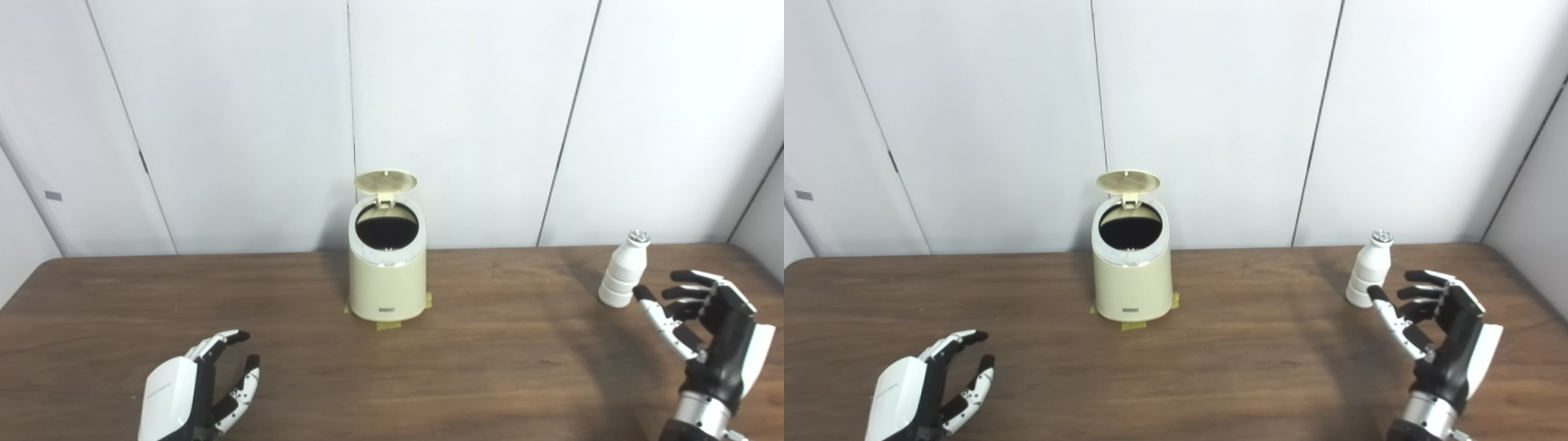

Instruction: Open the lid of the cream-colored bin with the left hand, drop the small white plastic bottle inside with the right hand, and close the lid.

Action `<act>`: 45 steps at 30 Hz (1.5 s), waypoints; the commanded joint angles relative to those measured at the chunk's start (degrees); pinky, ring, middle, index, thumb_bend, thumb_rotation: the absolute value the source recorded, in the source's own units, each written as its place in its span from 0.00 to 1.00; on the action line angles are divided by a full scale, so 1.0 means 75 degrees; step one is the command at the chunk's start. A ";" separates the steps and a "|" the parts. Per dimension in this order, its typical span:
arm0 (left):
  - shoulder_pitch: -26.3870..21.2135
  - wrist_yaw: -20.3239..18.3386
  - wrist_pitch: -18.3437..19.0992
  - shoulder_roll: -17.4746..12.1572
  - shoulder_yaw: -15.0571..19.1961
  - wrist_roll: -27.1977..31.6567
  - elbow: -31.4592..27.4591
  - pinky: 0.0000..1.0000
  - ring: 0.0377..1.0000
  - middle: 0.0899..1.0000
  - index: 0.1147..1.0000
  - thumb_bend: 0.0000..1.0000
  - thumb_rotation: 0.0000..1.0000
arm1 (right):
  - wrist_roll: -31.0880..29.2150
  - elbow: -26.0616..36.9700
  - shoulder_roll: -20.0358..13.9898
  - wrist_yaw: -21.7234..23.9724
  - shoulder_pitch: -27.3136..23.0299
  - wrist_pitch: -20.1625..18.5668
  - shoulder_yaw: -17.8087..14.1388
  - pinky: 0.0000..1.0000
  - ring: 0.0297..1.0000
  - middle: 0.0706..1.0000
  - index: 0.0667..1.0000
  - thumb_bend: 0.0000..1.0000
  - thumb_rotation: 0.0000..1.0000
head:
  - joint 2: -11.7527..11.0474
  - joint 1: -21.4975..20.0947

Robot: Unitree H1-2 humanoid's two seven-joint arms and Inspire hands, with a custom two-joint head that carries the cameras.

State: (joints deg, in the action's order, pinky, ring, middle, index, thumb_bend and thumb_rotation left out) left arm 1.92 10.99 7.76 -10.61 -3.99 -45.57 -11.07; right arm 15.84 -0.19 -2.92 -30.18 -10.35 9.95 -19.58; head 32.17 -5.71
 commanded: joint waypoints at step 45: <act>-0.0180 0.0028 -0.0326 -0.0206 -0.0172 0.0159 -0.0103 0.74 0.77 0.73 0.71 0.26 0.55 | -0.0453 -0.1547 -0.1804 0.1896 -0.1574 -0.2802 0.0802 0.77 0.86 0.91 0.95 0.84 0.24 | 0.0072 -0.0155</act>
State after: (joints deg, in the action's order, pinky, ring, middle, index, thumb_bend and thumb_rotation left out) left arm 1.77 10.10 7.42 -11.46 -5.23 -44.18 -10.87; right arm 12.66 -12.32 -15.26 -15.17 -19.35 -13.81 -13.25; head 32.69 -6.85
